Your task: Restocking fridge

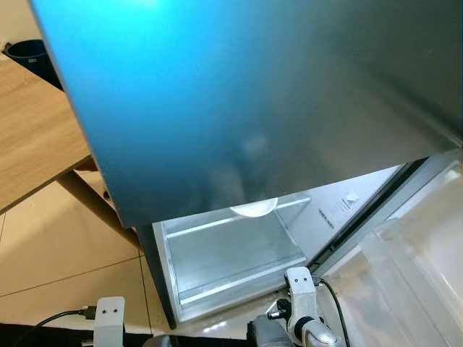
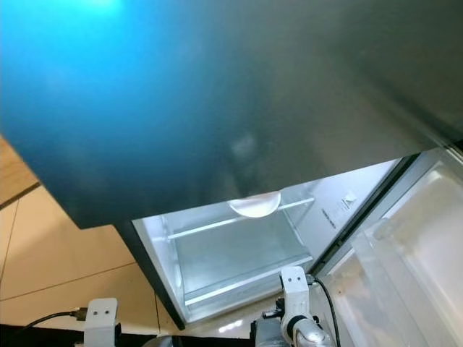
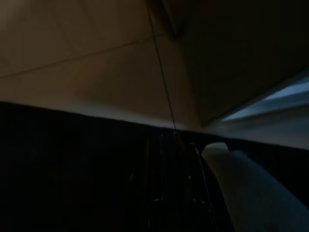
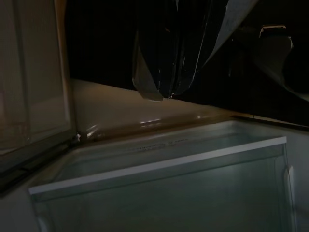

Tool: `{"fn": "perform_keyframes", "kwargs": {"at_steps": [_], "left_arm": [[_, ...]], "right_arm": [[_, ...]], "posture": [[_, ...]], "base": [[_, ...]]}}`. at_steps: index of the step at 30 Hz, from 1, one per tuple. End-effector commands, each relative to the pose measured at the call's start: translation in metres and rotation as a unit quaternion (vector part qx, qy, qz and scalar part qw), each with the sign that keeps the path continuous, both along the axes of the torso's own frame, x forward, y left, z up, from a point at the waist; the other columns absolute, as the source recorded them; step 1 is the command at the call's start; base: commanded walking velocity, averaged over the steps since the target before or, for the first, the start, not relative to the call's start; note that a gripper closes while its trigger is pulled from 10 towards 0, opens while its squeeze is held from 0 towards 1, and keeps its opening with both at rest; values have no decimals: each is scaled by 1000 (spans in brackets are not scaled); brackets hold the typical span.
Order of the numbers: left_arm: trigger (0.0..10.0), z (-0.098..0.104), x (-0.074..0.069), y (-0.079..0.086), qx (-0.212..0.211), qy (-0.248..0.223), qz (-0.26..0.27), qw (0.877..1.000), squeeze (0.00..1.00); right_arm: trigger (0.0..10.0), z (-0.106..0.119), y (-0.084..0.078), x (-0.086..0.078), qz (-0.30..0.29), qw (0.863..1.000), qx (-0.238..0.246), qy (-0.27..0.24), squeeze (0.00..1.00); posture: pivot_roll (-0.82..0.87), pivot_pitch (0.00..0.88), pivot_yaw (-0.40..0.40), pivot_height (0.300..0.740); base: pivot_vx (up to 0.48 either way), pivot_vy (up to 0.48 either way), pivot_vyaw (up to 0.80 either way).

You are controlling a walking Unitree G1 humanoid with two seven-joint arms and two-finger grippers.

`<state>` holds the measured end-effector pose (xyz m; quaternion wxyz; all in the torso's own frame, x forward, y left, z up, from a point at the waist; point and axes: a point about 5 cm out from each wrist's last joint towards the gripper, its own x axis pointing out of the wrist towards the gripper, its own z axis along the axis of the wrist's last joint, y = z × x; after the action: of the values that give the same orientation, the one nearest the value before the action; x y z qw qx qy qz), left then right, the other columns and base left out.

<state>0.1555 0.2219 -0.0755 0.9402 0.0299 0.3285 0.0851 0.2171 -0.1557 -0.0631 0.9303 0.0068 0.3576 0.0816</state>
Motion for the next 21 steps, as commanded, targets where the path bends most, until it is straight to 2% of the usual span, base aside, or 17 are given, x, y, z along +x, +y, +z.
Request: {"fn": "perform_keyframes", "kwargs": {"at_steps": [1, 13, 21], "left_arm": [[10000, -1, -4, 3, 6, 4, -6, 1000, 0], [10000, 2, 1, -2, 5, -12, -16, 1000, 0], [10000, 2, -1, -4, 6, -17, -19, 1000, 0]], "right_arm": [[10000, -3, -3, -5, -11, 1000, -2, 7, 0], [10000, -3, -3, -8, -1, 1000, 17, -1, 0], [10000, -4, -8, -9, -10, 1000, 4, 3, 0]], "posture": [[-35, 93, -45, 691], [-41, 77, -39, 691], [-45, 68, -35, 719]], "base": [[0, 0, 0], [0, 0, 0], [0, 0, 0]]}}
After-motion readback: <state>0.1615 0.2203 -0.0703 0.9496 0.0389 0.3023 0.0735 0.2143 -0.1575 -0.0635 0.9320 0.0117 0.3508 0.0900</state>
